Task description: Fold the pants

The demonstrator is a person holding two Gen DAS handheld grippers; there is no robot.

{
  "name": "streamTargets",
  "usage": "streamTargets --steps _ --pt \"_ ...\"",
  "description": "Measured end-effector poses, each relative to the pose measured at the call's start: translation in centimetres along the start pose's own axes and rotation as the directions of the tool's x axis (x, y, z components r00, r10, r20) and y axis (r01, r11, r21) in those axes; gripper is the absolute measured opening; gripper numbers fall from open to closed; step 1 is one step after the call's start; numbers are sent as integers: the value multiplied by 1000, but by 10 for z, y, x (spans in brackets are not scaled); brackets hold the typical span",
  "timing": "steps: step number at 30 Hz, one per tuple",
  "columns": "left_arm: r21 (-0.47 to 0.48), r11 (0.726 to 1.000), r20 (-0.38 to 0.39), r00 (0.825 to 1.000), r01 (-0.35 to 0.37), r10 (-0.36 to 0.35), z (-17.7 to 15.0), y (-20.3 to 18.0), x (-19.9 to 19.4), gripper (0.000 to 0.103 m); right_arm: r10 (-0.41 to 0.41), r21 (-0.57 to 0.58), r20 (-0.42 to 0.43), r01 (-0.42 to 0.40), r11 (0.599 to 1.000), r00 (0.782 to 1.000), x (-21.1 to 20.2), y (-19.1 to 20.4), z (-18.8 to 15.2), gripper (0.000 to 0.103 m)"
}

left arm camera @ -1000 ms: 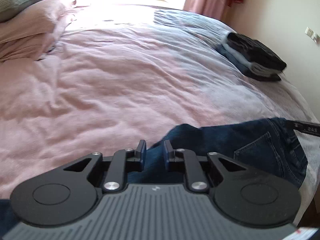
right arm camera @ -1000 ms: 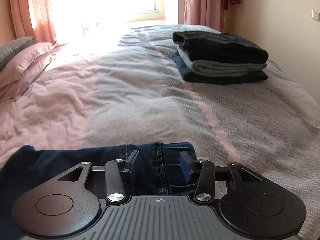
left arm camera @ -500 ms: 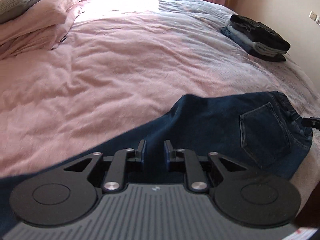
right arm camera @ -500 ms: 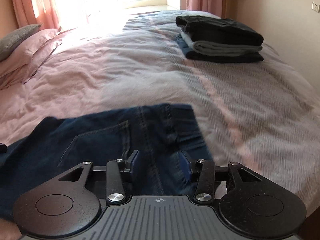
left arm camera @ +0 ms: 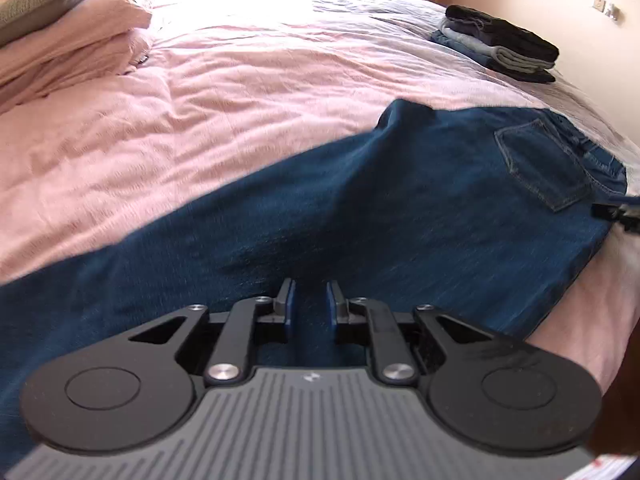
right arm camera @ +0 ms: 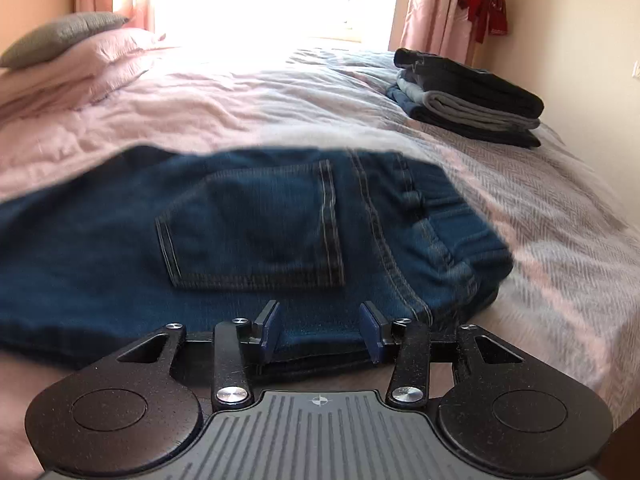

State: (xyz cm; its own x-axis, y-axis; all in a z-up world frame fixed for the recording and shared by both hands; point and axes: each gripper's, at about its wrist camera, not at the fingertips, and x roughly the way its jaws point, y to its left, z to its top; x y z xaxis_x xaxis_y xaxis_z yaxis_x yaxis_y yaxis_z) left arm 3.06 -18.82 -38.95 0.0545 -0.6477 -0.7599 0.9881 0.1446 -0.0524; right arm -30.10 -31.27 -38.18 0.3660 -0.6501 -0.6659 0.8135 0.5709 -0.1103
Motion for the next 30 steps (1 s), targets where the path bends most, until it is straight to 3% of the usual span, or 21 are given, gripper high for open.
streamTargets --steps 3,5,8,12,15,18,21,23,25,27,28,30 --pt "25 999 80 996 33 -35 -8 0 3 13 -48 -12 87 49 999 995 1 9 -13 41" --pt "-1 995 131 987 97 -96 -12 5 -1 14 -74 10 139 74 997 987 -8 14 -12 41" --pt "12 993 193 974 117 -117 -23 13 -11 14 -62 49 220 53 997 974 -25 23 -17 41" --pt "-14 996 227 971 88 -82 -46 37 -37 14 -52 157 151 28 987 987 -46 45 -27 41" --pt "-97 995 212 977 7 14 -68 67 -66 14 -13 197 144 -16 980 990 -75 68 -28 42" --pt "-161 981 213 967 -108 141 -91 100 -95 14 30 161 145 -54 986 989 -96 99 -23 42" --pt "-221 946 204 937 -236 282 -116 141 -113 16 54 207 129 -80 975 990 -111 119 -21 42" --pt "-261 903 159 907 -341 389 -134 174 -119 17 102 270 133 -135 953 986 -125 124 -26 42" --pt "-309 843 115 862 -441 493 -152 207 -124 18 141 302 145 -179 936 979 -142 128 -33 42" --pt "-354 799 88 833 -486 545 -165 236 -134 16 149 302 135 -184 935 980 -157 132 -40 42" --pt "-378 790 77 834 -483 547 -168 247 -140 10 144 301 126 -177 937 981 -163 134 -44 42" --pt "-413 790 93 841 -454 532 -167 252 -157 9 125 310 99 -150 939 987 -174 136 -52 42"
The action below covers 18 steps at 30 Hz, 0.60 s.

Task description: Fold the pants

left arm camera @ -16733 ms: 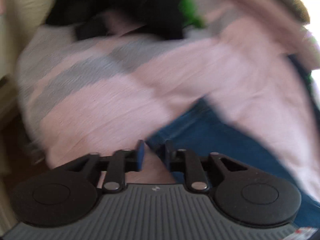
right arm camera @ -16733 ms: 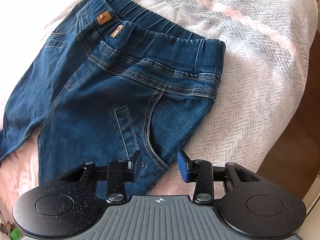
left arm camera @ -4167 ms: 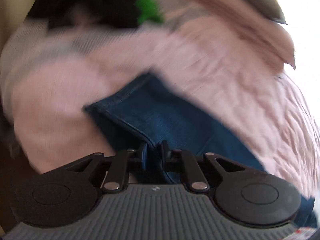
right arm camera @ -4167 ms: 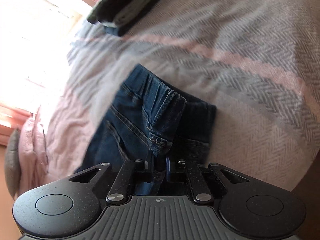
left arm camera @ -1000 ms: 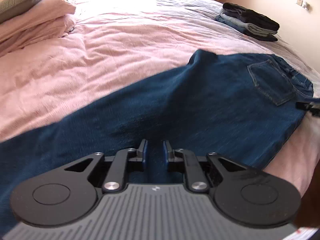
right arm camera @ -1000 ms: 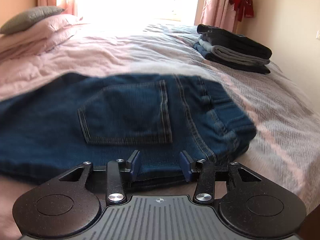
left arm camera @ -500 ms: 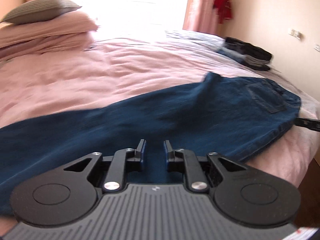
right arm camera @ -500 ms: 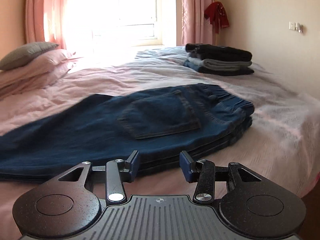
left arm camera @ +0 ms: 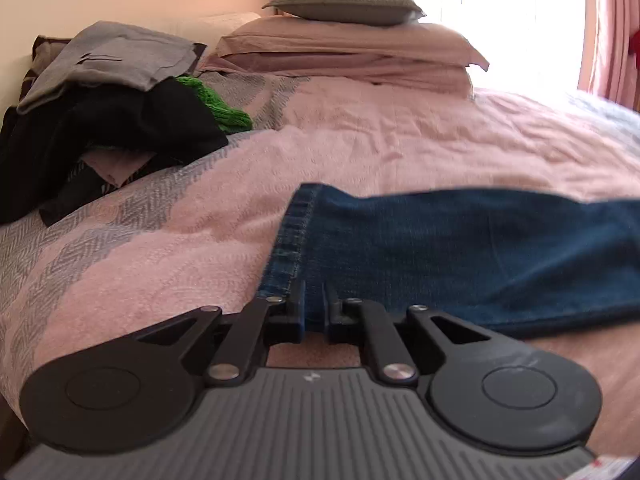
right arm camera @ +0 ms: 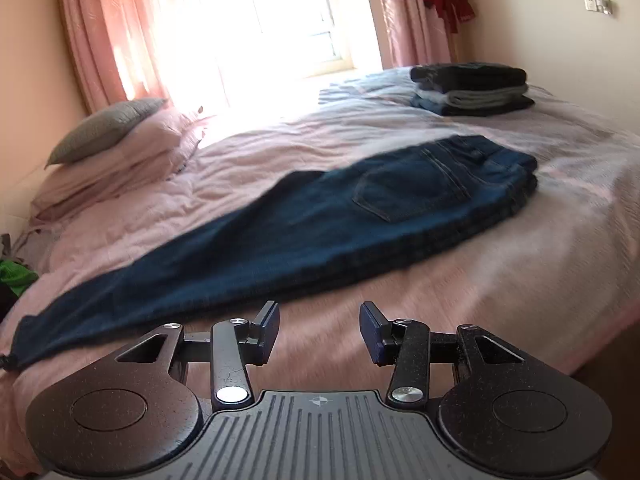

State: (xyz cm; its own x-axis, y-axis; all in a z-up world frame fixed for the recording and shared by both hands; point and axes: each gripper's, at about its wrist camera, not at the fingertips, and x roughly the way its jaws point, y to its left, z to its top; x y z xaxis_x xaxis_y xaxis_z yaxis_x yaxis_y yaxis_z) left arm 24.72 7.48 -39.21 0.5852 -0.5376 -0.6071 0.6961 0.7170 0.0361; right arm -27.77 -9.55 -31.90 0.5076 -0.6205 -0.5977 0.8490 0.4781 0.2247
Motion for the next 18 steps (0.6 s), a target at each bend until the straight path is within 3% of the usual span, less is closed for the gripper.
streamTargets --steps 2,4,6,8,9,11,13,18 --pt "25 1000 62 998 13 -14 8 -7 -17 13 -9 14 -3 9 1000 1000 -10 1 -6 42" --pt "40 995 80 993 88 -91 13 -17 -26 17 0 23 -1 0 1000 1000 -20 4 -11 42" --pt "63 991 17 993 114 -116 13 -32 -22 22 9 32 2 -9 999 1000 -26 6 -15 42" --pt "95 994 -92 995 51 -42 8 -47 -17 19 4 40 -11 -3 999 1000 -31 7 -16 42" --pt "91 995 -119 992 51 -40 6 -52 -22 21 1 35 -14 -1 999 1000 -34 9 -17 42" --pt "98 988 -126 986 120 -107 -4 -65 -43 46 -5 23 -10 5 1000 1000 -39 11 -18 42" --pt "148 976 -131 981 160 -141 -12 -84 -69 58 -10 25 -21 11 1000 1000 -40 13 -20 45" --pt "226 942 -118 967 247 -225 -23 -116 -126 63 -12 -9 -45 12 1000 999 -42 23 -25 52"
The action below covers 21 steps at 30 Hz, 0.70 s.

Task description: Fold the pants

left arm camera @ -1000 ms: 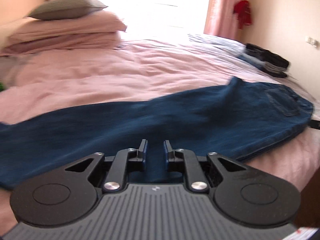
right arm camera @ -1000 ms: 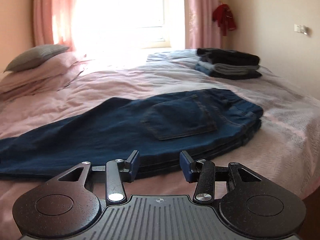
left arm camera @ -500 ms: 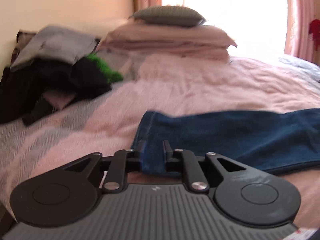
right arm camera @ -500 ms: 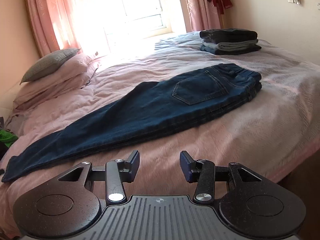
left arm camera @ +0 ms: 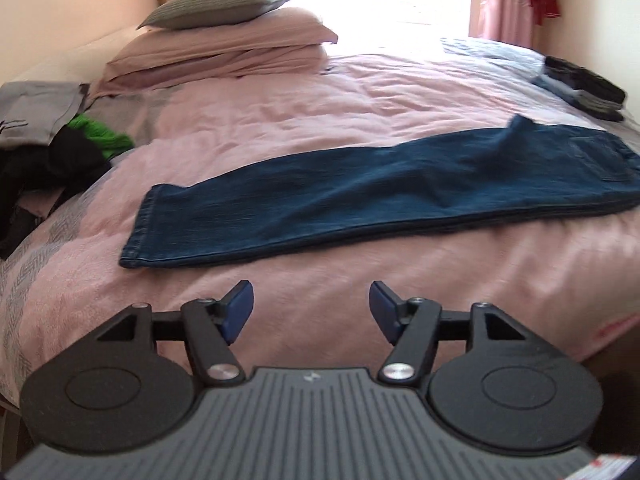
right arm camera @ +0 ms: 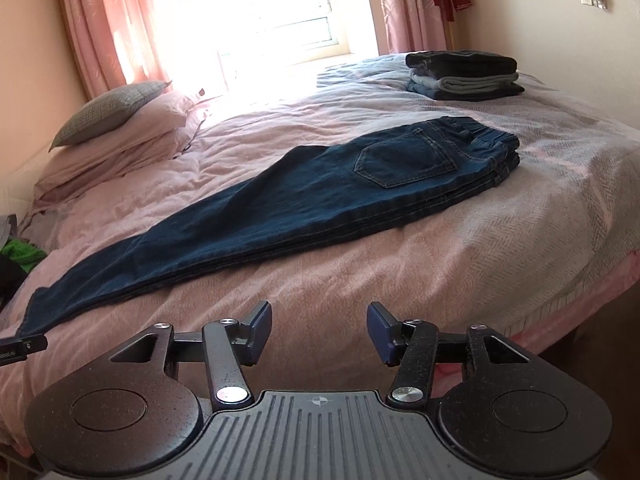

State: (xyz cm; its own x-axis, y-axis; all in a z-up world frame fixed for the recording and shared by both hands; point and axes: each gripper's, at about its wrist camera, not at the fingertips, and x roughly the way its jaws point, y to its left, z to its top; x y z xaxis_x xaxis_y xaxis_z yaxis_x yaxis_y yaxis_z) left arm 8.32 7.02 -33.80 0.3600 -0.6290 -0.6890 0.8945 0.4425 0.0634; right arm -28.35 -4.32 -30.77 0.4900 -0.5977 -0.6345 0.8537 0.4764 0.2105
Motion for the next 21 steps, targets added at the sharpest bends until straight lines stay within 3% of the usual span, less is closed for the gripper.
streamTargets --steps 8,11,21 --pt "48 998 53 997 50 -53 -2 -32 -44 67 5 -29 16 -4 1000 1000 -15 2 -10 56" --pt "65 997 78 996 35 -40 -2 -40 -57 73 16 -33 30 -15 999 999 -20 1 -12 57" --pt "139 990 104 995 -27 12 10 -76 -73 73 66 10 75 -67 998 995 -23 -33 -8 58"
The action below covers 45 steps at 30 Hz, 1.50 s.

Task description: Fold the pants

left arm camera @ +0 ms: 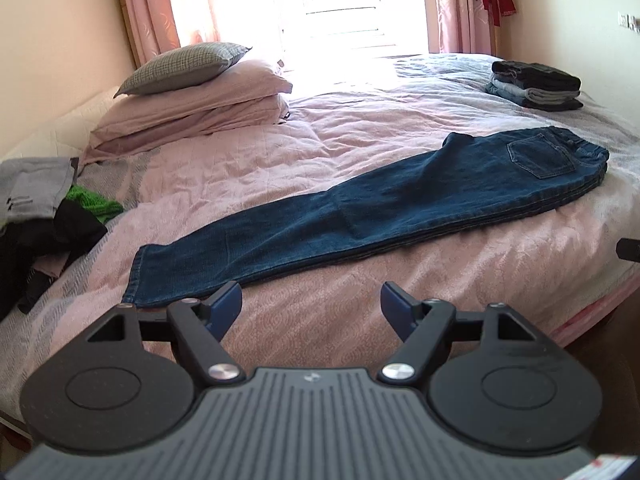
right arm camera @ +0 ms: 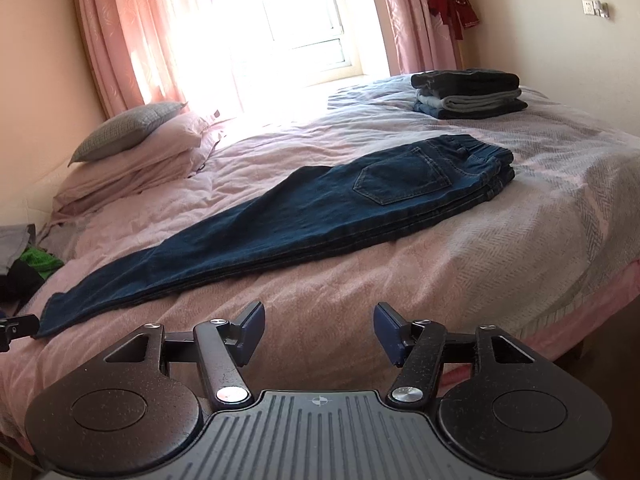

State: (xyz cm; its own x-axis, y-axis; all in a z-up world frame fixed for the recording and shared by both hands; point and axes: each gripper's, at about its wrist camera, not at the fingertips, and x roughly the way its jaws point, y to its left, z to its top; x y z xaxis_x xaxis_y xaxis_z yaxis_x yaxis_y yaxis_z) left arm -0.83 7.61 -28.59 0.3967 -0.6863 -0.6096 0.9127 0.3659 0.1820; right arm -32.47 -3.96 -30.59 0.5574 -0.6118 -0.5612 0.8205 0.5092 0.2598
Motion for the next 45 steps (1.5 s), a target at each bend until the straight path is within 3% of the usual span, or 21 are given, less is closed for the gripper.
streamTargets --steps 4,9,13,15,17,21,24,26,29,30,31,32,34,35,37,38,39,40,41,43,45 --pt "18 1000 -10 1000 5 -5 12 -21 15 74 -3 36 11 2 999 1000 8 -28 4 58" --pt "-61 998 -51 998 20 -23 23 -35 62 72 6 77 -9 -5 997 1000 37 -73 20 58" --pt "-137 989 -85 995 -61 49 33 -21 112 50 10 40 -24 -9 999 1000 82 -98 62 58" --pt "-183 977 -73 993 -107 95 40 -6 134 47 21 -1 -45 -22 1000 999 109 -105 84 58" --pt "-238 960 -81 988 -146 130 50 14 158 37 15 -43 -73 -18 999 997 131 -109 102 58" --pt "-345 925 -47 987 -161 154 59 66 209 36 -8 -55 -96 2 998 995 151 -116 107 58" --pt "-360 917 -33 985 -172 172 43 111 245 30 -23 27 -155 28 999 988 164 -122 98 58" --pt "-378 913 -43 988 -152 147 26 145 265 28 -4 44 -158 11 999 987 169 -121 92 58" --pt "-410 887 -73 977 -211 199 2 191 283 28 -90 31 -162 96 995 983 172 -108 83 58" --pt "-407 882 -89 971 -237 220 1 206 287 27 -110 48 -170 119 992 979 170 -103 80 58" --pt "-395 882 -90 966 -257 241 2 219 287 15 -95 74 -166 109 991 982 166 -98 76 58" --pt "-387 882 -95 963 -269 253 5 233 286 10 -69 100 -161 85 991 985 163 -95 72 58" --pt "-432 846 -105 949 -313 297 9 254 268 13 -45 141 -176 70 988 983 159 -86 65 58" --pt "-462 832 -107 950 -308 292 9 261 255 15 -50 148 -188 79 986 981 159 -82 62 58" --pt "-503 830 -93 970 -242 226 4 262 221 18 -62 140 -209 92 986 976 160 -74 58 58" --pt "-535 823 -65 980 -192 186 -2 257 203 26 -71 131 -219 101 986 973 162 -71 56 58" --pt "-578 808 -25 992 -114 122 -11 252 185 31 -82 119 -230 112 987 970 165 -68 55 58" --pt "-630 775 7 998 -39 55 -22 246 171 38 -96 109 -240 124 986 966 168 -65 54 58" --pt "-687 727 23 1000 14 3 -36 241 162 38 -107 100 -245 134 986 964 171 -62 55 58" --pt "-796 600 36 996 75 -77 -69 231 155 38 -111 96 -245 138 986 963 171 -58 58 58" --pt "-869 486 58 995 92 -84 -96 228 160 38 -89 106 -228 116 988 970 171 -54 62 58"
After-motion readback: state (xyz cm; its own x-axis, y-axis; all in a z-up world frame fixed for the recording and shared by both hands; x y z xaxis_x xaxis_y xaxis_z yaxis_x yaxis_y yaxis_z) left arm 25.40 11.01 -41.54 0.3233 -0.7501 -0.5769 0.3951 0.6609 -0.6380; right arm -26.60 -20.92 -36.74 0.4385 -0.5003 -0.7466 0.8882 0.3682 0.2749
